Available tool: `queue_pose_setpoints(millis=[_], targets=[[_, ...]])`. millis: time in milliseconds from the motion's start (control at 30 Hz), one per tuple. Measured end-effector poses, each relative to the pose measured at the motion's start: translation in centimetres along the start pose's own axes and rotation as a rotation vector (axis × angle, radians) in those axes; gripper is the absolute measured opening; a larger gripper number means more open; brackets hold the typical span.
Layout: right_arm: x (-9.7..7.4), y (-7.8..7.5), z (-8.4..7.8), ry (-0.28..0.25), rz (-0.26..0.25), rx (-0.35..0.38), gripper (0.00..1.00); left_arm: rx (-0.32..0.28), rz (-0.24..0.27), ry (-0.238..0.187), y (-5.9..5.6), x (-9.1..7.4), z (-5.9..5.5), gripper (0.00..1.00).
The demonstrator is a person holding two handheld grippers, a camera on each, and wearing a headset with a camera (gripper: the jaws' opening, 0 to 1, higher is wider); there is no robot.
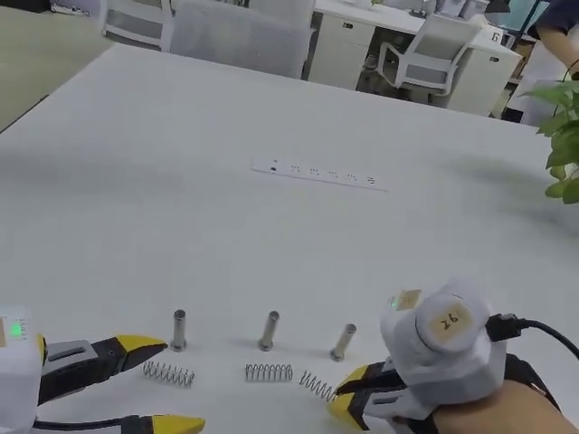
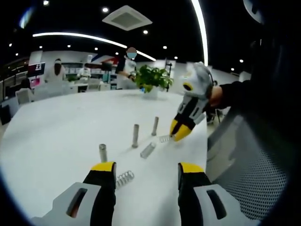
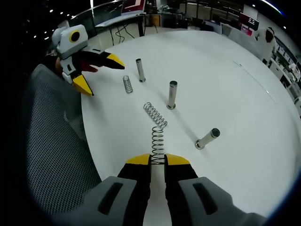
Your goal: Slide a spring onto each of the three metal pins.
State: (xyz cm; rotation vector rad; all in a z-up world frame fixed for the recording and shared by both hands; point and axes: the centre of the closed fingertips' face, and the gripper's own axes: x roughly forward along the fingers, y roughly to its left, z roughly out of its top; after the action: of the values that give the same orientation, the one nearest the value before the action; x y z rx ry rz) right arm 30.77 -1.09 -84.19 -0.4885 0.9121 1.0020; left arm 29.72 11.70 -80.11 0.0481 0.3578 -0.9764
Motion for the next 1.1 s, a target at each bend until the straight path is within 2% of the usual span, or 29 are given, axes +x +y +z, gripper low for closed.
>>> queue_pose_setpoints(millis=[200, 567, 933, 1100], targets=[[0.3, 1.6, 1.7, -0.005, 0.051, -0.062, 0.07, 0.037, -0.038, 0.021, -0.4, 0.9, 0.2, 0.46], [0.8, 3.2, 4.4, 0.003, 0.107, -0.176, 0.07, 0.082, -0.093, 0.035, -0.7, 2.2, 0.6, 0.38], [1.0, 4.3, 5.4, 0.027, 0.146, -0.264, 0.07, 0.134, -0.147, 0.051, -1.6, 3.0, 0.4, 0.31], [1.2, 5.2, 5.7, 0.052, 0.18, -0.306, 0.07, 0.149, -0.164, 0.043, -2.1, 3.2, 0.6, 0.28]])
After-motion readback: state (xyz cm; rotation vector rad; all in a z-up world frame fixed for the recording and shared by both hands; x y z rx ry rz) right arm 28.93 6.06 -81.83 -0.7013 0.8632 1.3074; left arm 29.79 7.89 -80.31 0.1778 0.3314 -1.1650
